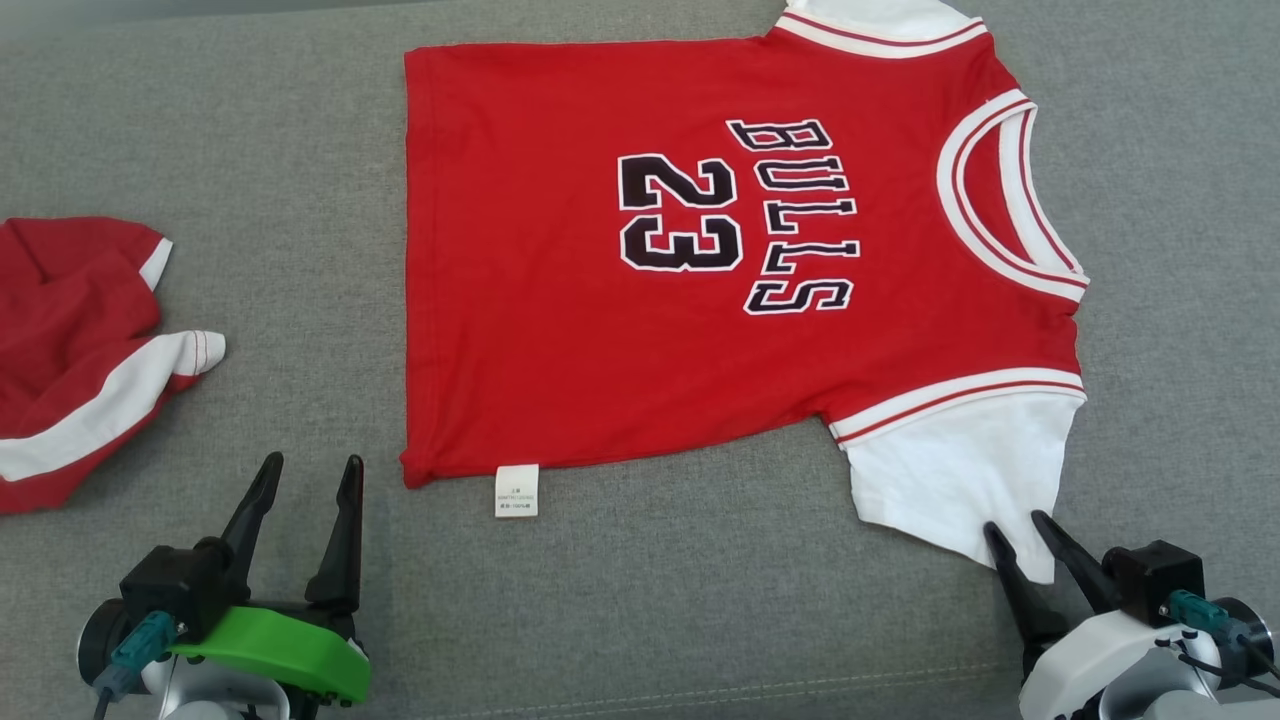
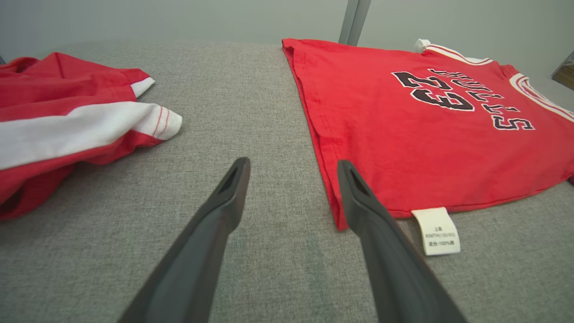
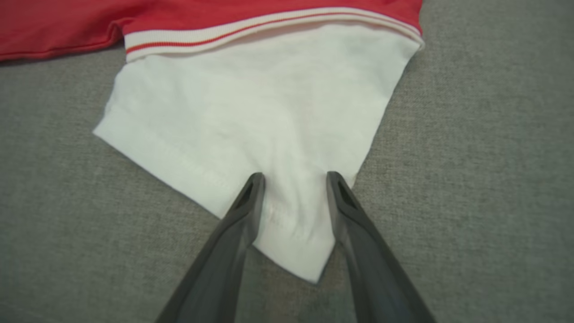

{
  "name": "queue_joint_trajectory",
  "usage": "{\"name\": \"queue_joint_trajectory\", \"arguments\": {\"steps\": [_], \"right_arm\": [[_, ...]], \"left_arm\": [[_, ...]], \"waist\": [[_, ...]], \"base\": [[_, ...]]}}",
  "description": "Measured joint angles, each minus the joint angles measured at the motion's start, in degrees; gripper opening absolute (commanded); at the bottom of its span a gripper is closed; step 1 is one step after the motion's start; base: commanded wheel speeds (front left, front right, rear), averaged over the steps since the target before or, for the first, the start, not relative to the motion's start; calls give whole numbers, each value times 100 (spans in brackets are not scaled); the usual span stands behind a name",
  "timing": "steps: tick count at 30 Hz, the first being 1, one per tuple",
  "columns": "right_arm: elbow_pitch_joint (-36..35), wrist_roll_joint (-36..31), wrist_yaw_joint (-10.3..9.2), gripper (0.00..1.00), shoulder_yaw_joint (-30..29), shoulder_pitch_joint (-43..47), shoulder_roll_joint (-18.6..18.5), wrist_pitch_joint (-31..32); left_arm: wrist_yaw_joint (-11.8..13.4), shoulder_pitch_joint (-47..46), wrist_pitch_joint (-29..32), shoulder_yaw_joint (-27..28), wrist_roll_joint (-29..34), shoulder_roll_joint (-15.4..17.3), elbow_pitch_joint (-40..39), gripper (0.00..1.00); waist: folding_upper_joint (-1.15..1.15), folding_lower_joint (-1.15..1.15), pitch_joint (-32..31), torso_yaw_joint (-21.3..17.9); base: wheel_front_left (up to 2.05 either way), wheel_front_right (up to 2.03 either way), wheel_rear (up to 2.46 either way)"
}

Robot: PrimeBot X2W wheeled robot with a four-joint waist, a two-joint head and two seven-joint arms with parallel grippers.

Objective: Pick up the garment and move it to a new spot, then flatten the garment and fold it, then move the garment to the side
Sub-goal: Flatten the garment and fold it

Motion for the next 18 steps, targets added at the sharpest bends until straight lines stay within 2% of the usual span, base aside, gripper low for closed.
{"name": "queue_joint_trajectory", "arguments": {"steps": [1,2,4,8,10,11,14,18], "right_arm": [[31,27,43,63,0,-11,1,0],[59,41,60,62,-1,-15,0,1],[92,58,114,71,-4,-26,-1,2],[143,90,198,79,-1,-38,-45,10],[154,90,241,76,14,-40,-77,12],[157,90,261,70,24,-46,-89,21],[171,99,297,61,38,-83,-113,36],[180,190,346,61,48,-95,-122,36]], "left_arm": [[0,-3,0,0,0,-8,18,100],[0,-3,0,-1,0,-14,43,100],[0,-4,0,-4,0,-21,94,100],[-2,-17,0,2,0,-25,108,100],[-3,-19,0,4,0,-27,107,100],[-3,-20,0,7,0,-29,107,100],[-5,-28,0,4,0,-40,112,100],[-40,-88,0,-22,0,-60,148,100]], "waist": [[0,0,-1,-8],[0,0,-2,-17],[0,0,-5,-34],[0,0,-7,-67],[0,0,9,-81],[0,0,22,-88],[0,0,61,-115],[0,0,95,-132]], "base": [[0,0,0],[0,0,0],[0,0,0],[0,0,0],[0,0,0],[0,0,0],[0,0,0],[0,0,0]]}}
